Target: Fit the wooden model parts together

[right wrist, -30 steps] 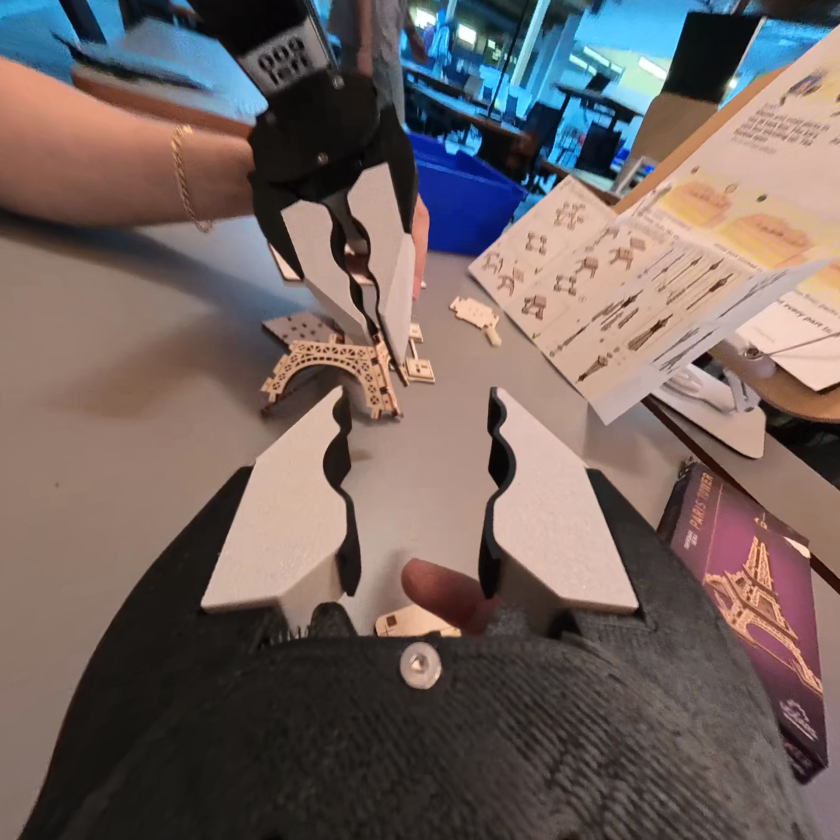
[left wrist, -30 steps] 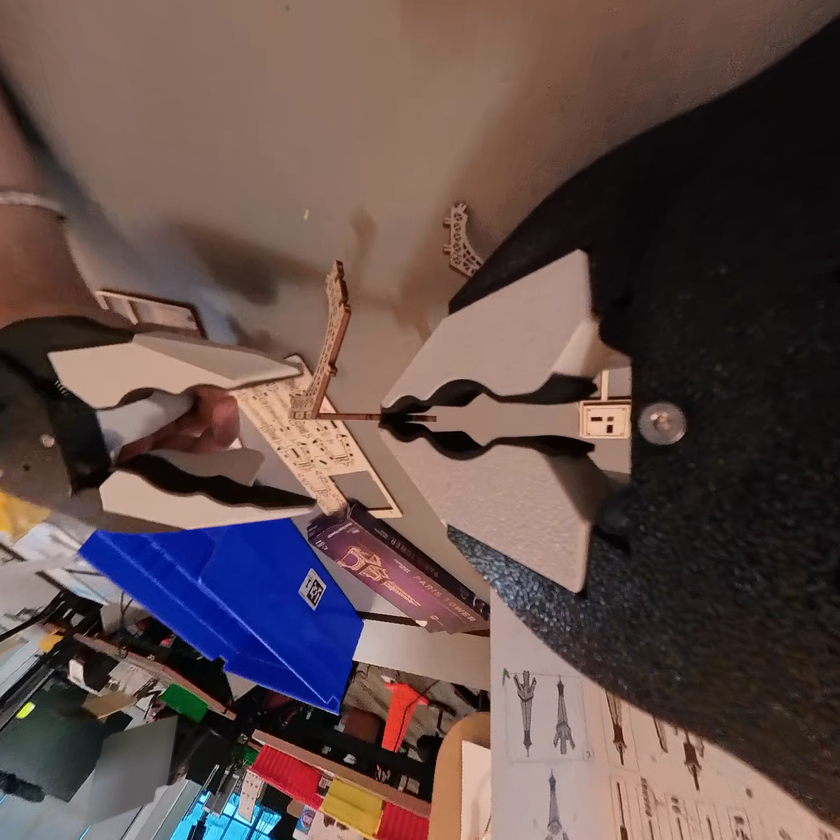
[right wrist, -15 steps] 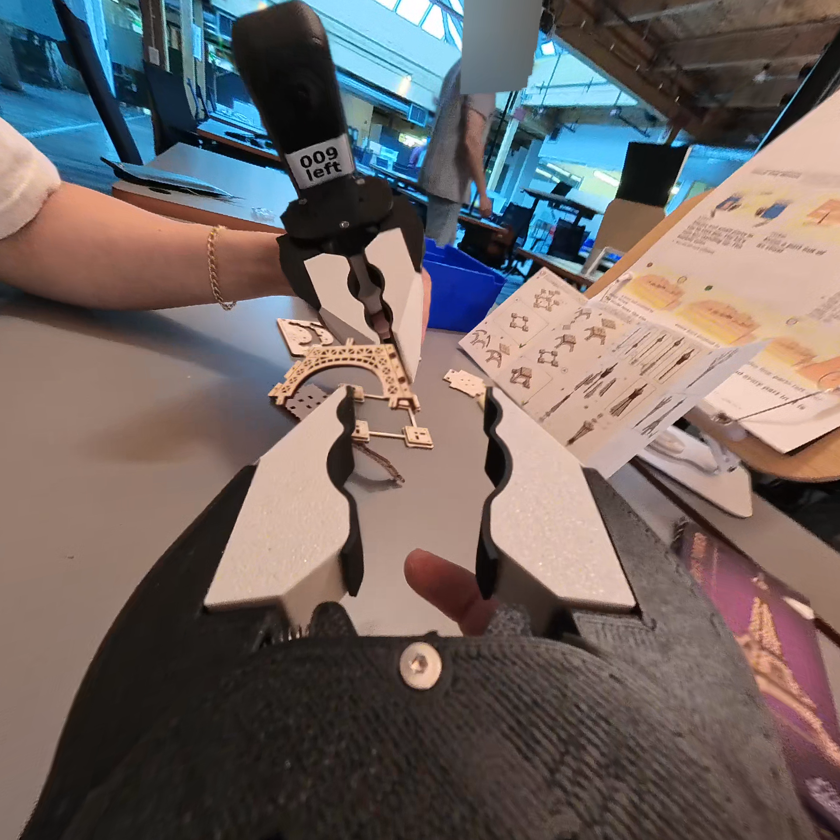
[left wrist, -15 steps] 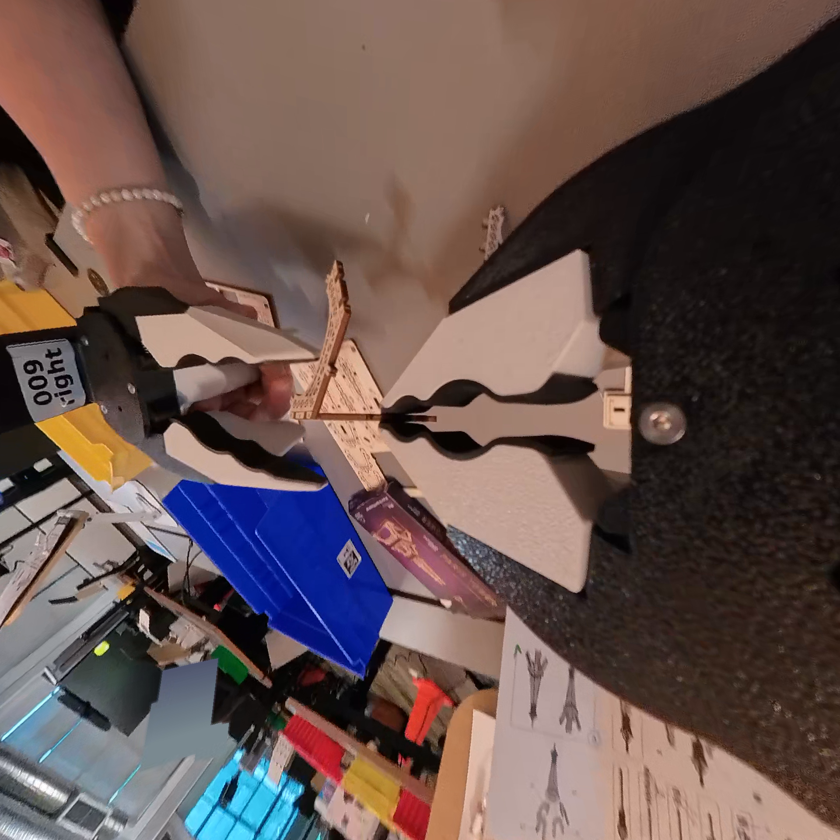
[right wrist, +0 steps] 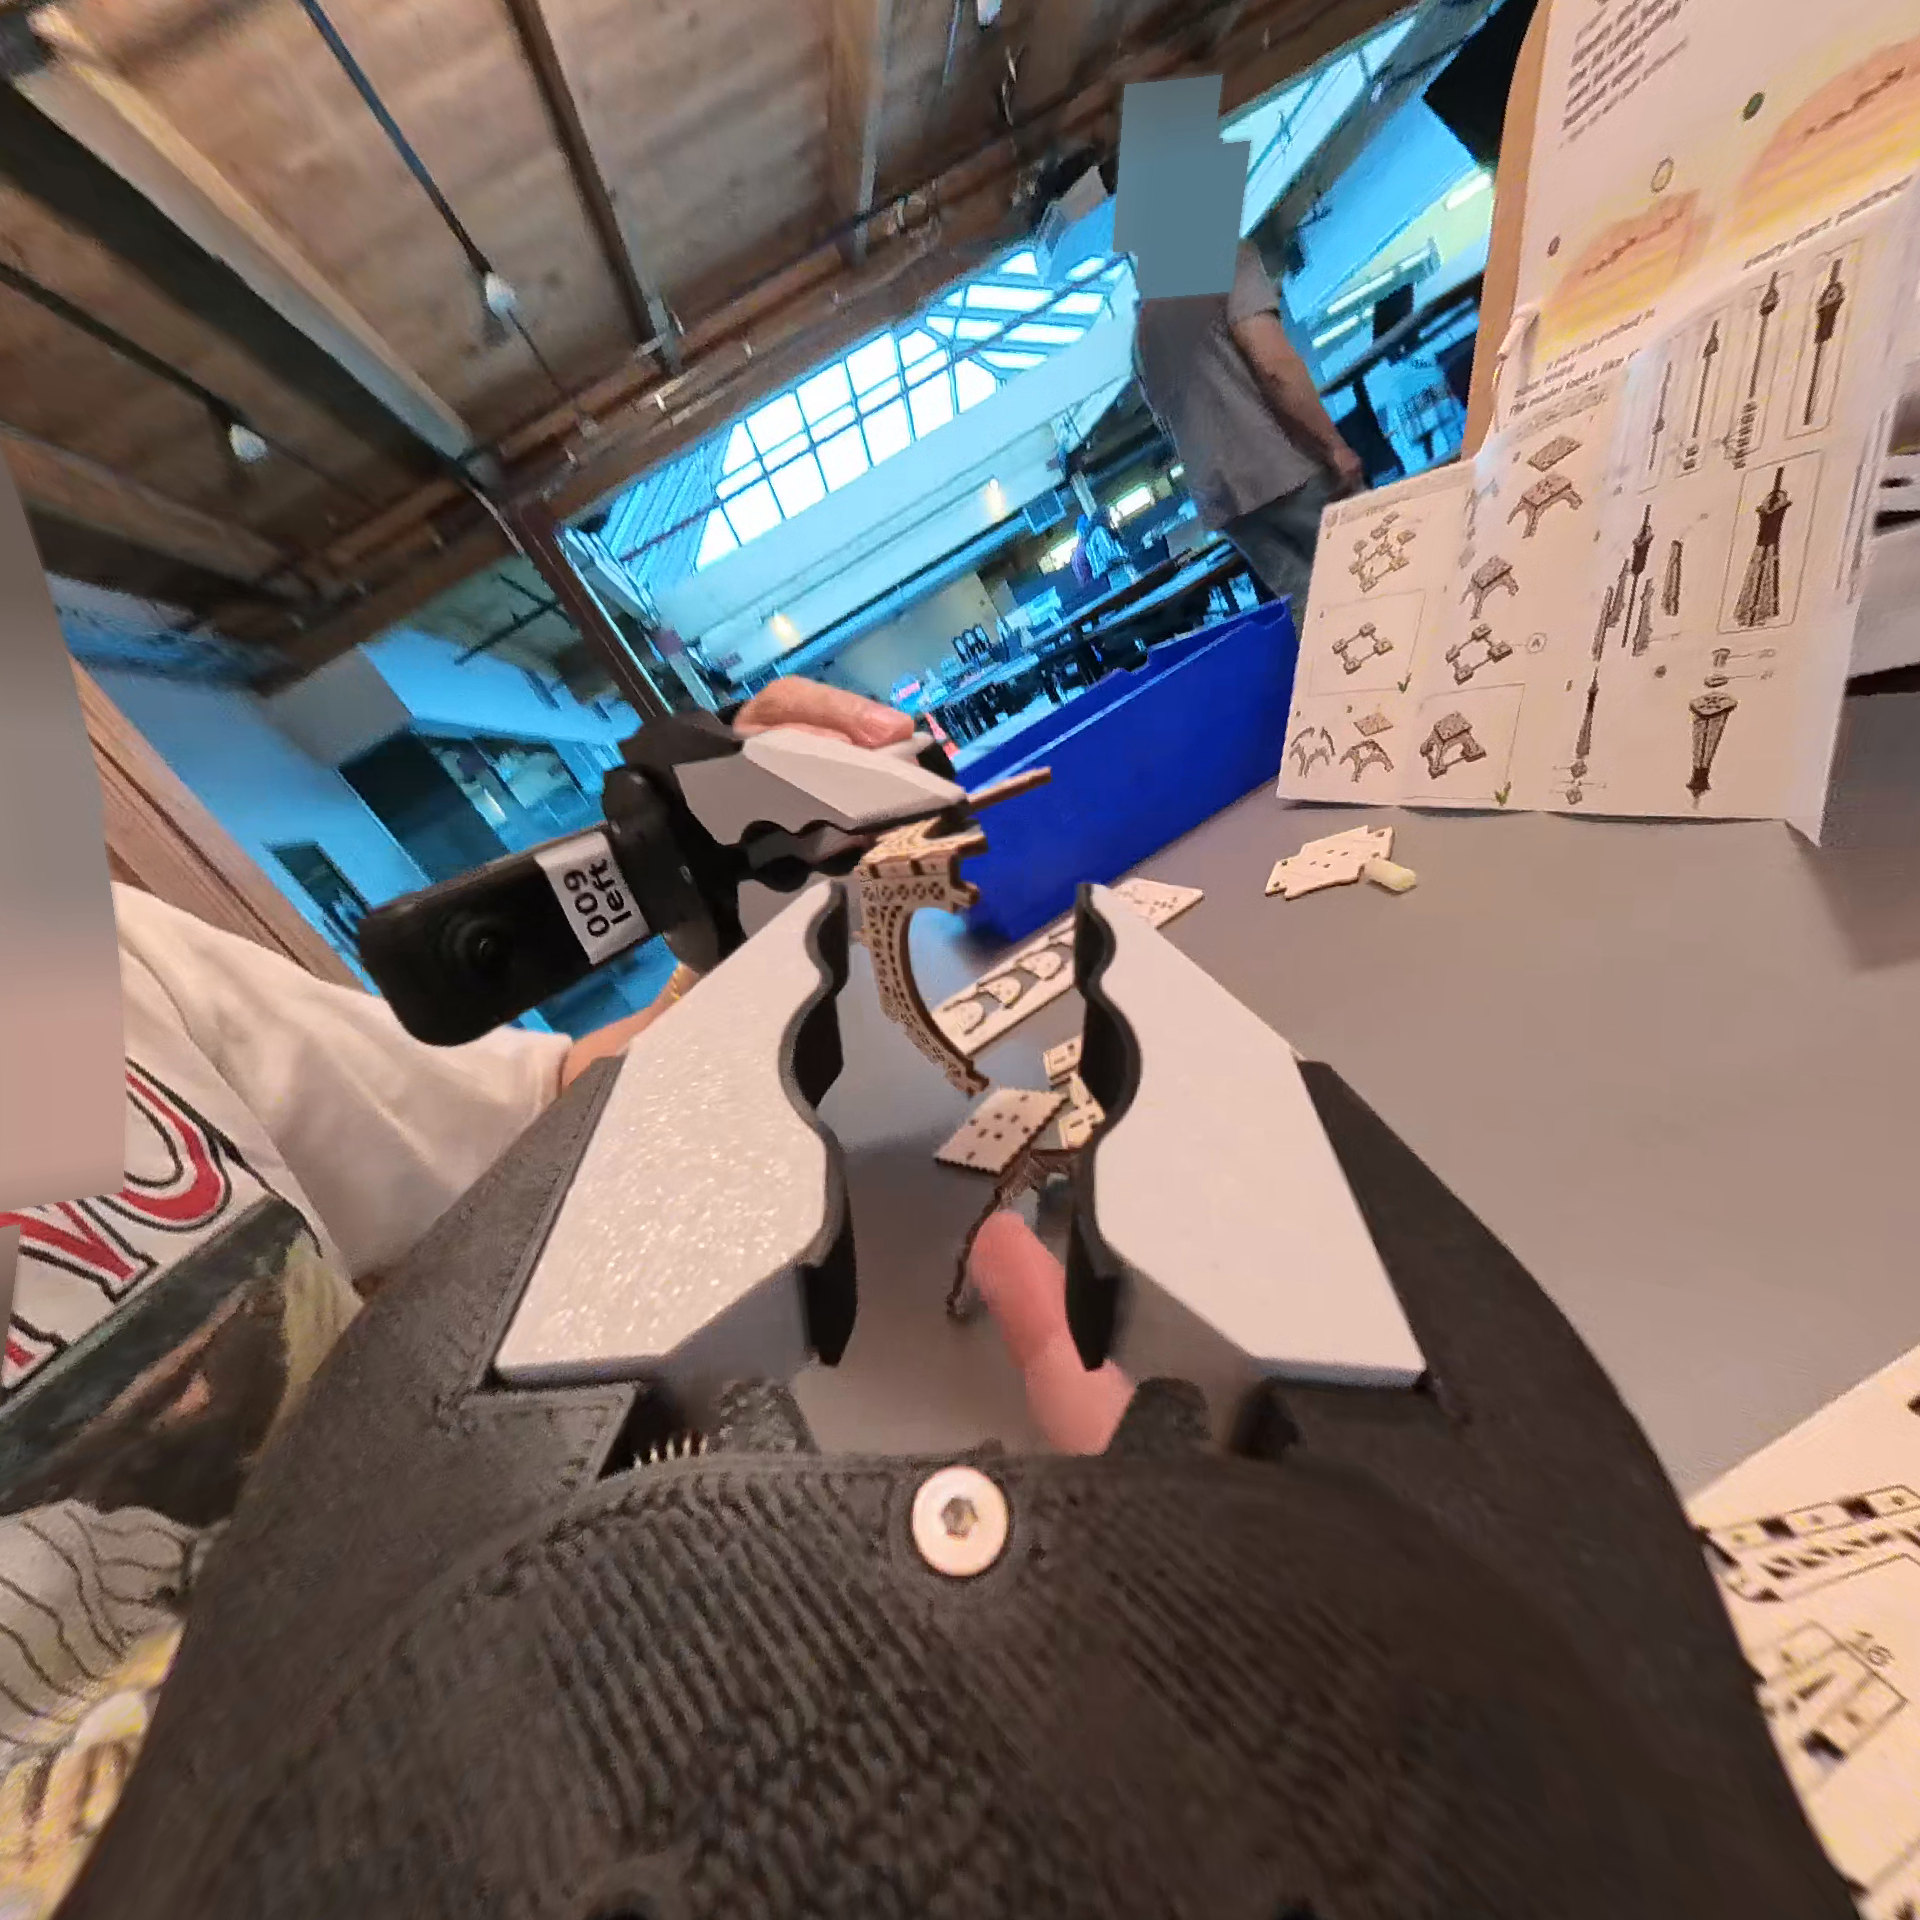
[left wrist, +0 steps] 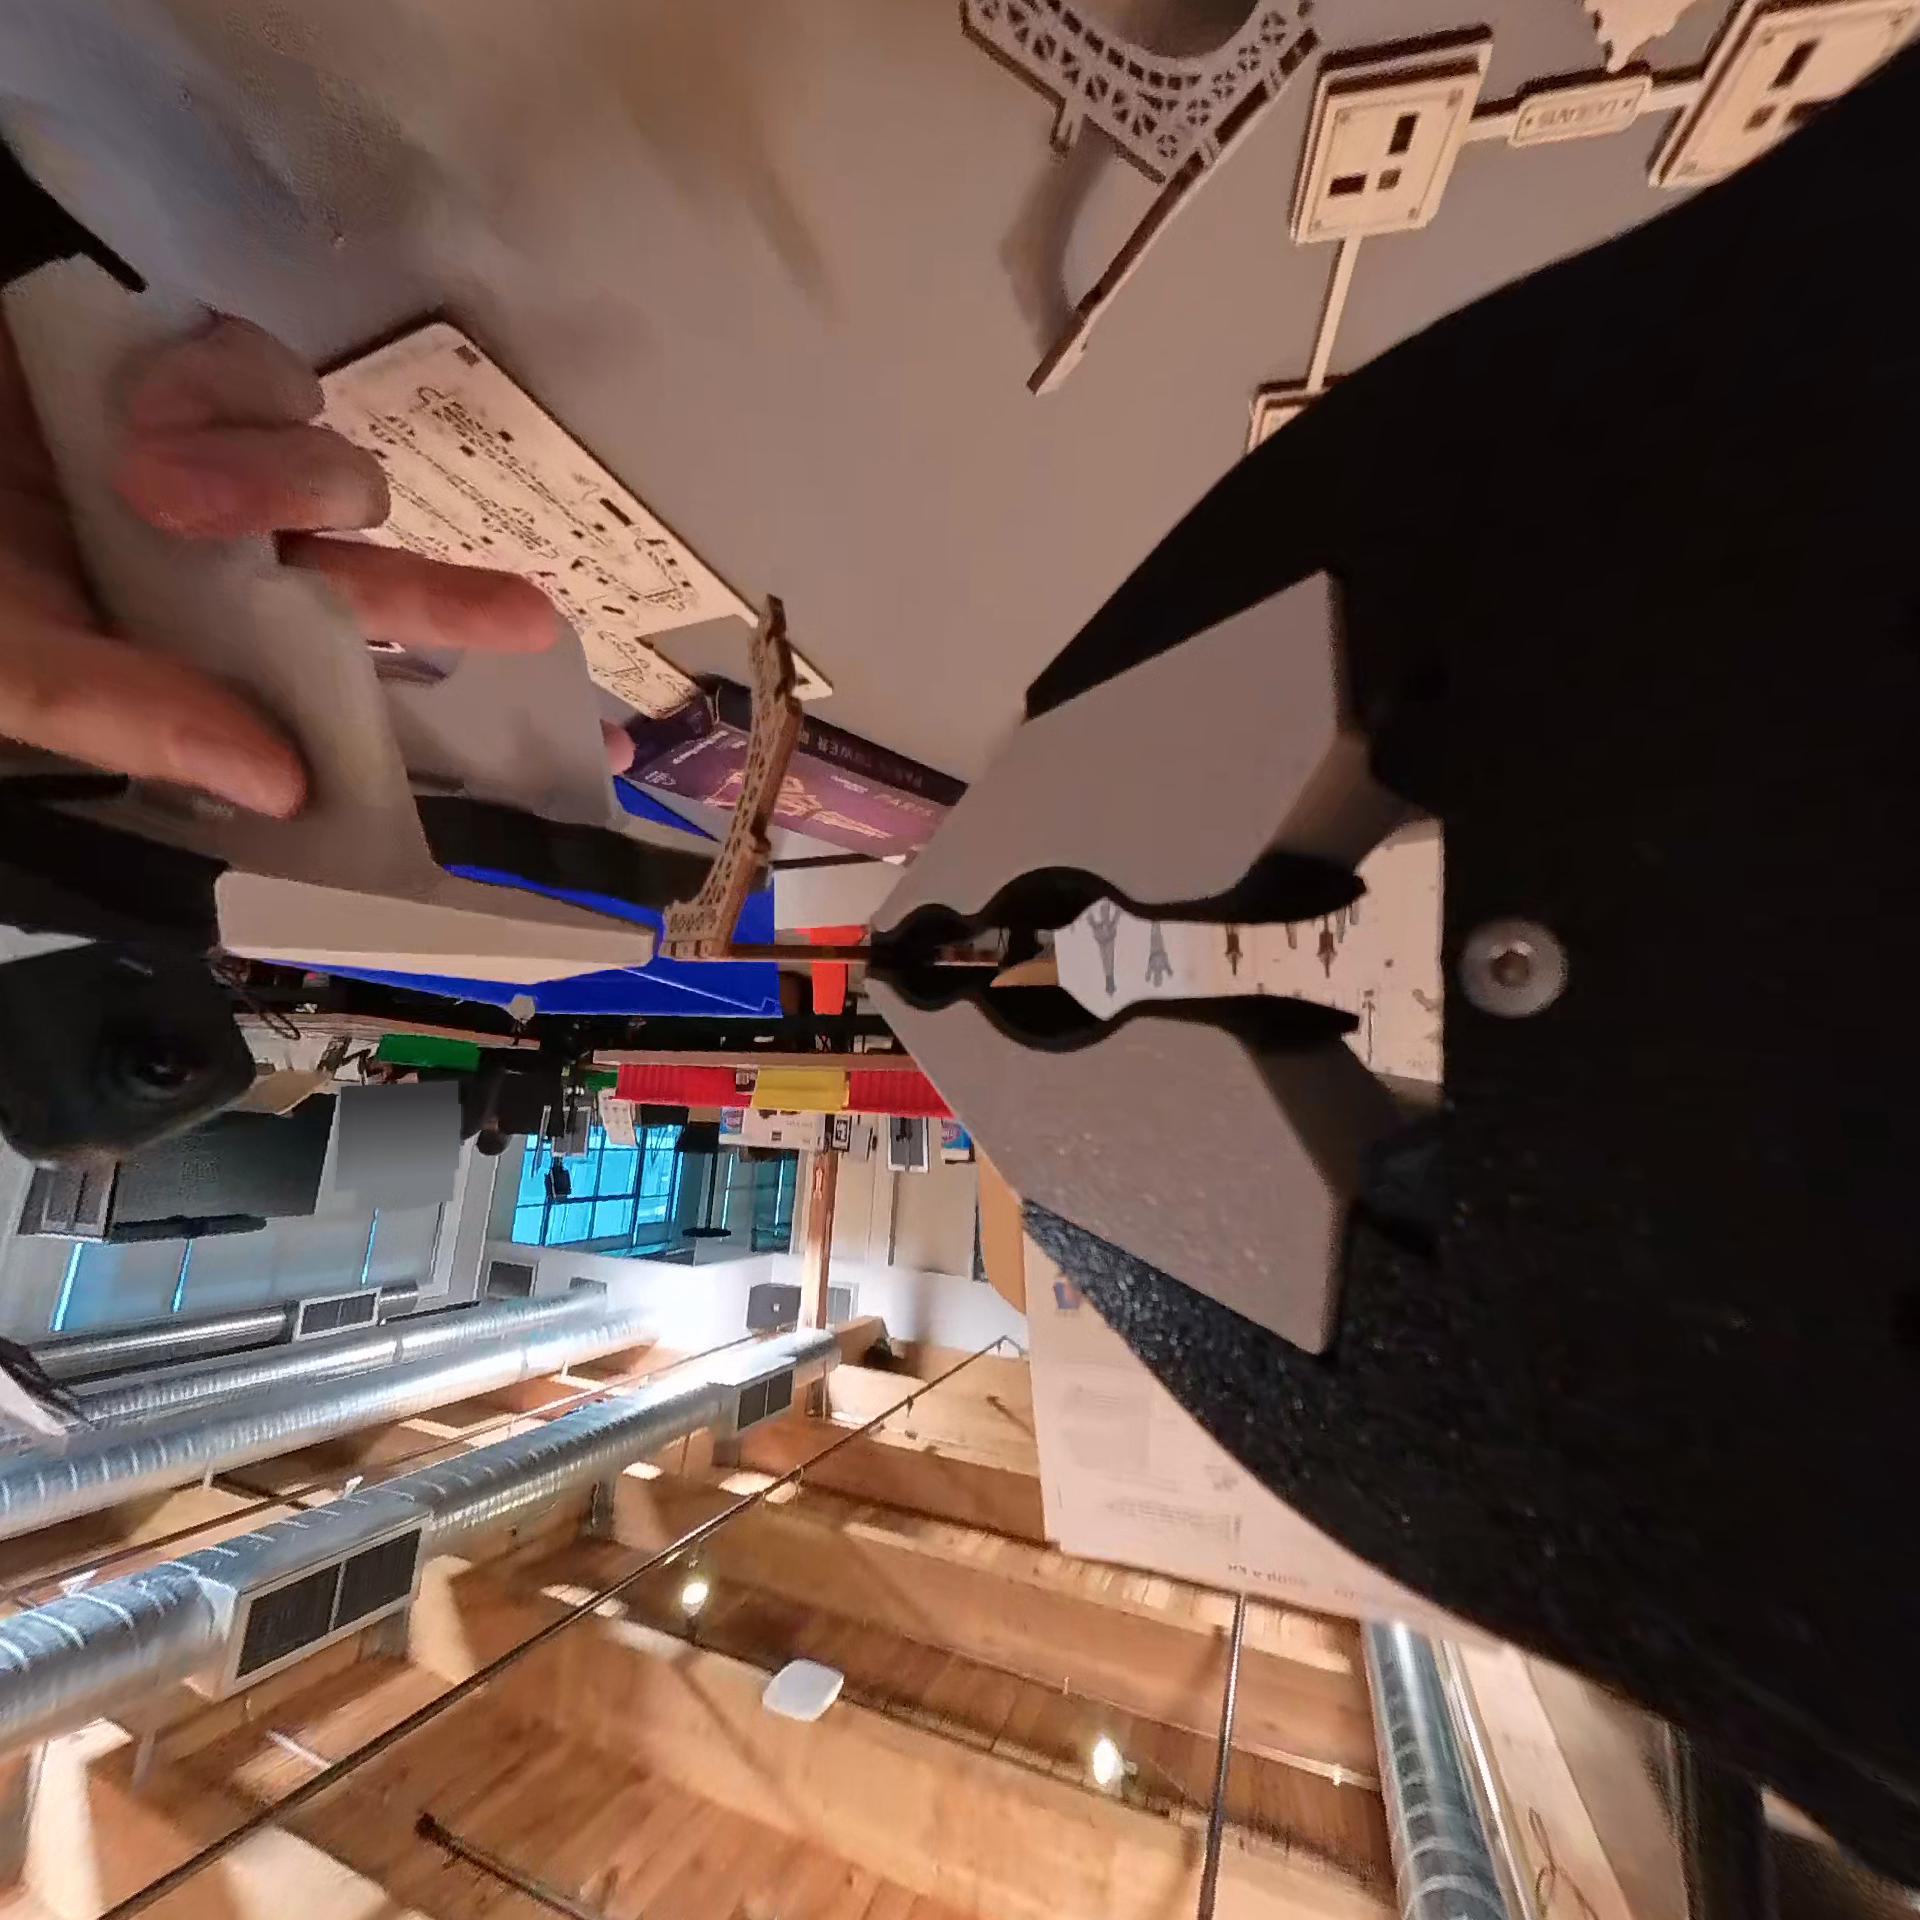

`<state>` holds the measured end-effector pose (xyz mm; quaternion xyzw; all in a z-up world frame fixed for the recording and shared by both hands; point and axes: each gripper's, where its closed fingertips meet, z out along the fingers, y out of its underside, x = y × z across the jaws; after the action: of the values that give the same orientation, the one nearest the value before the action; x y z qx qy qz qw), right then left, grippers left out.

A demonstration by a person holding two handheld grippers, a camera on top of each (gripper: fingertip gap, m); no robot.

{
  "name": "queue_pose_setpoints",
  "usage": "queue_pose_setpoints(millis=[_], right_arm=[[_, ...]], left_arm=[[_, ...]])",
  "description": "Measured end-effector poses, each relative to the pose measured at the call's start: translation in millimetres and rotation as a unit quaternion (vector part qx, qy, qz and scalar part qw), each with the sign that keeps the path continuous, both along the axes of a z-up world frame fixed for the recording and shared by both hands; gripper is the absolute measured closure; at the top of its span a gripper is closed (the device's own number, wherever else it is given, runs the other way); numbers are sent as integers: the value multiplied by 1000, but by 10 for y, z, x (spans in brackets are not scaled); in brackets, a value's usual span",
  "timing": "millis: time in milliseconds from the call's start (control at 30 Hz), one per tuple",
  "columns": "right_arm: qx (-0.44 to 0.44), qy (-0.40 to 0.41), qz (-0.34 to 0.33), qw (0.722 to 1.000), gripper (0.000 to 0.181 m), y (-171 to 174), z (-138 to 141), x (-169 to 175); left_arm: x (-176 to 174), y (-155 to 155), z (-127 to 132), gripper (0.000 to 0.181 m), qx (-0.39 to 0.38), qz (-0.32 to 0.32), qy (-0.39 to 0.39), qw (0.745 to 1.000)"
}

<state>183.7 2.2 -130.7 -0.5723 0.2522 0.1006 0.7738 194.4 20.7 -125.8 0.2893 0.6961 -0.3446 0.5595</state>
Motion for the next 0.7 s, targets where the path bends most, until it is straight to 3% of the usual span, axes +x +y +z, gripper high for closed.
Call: queue_pose_setpoints(millis=[233, 333, 400, 700], right_arm=[[80, 48, 29, 995, 151, 37, 123, -30], [104, 59, 43, 992, 166, 49, 156, -52], [116, 68, 48, 990, 177, 39, 166, -47], [131, 115, 87, 981, 180, 77, 130, -69]], left_arm=[[18, 6, 49, 181, -58, -11, 71, 996], [19, 10, 62, 181, -66, -16, 81, 994], [20, 13, 77, 181, -72, -16, 82, 994], [59, 24, 51, 181, -44, -1, 32, 999]])
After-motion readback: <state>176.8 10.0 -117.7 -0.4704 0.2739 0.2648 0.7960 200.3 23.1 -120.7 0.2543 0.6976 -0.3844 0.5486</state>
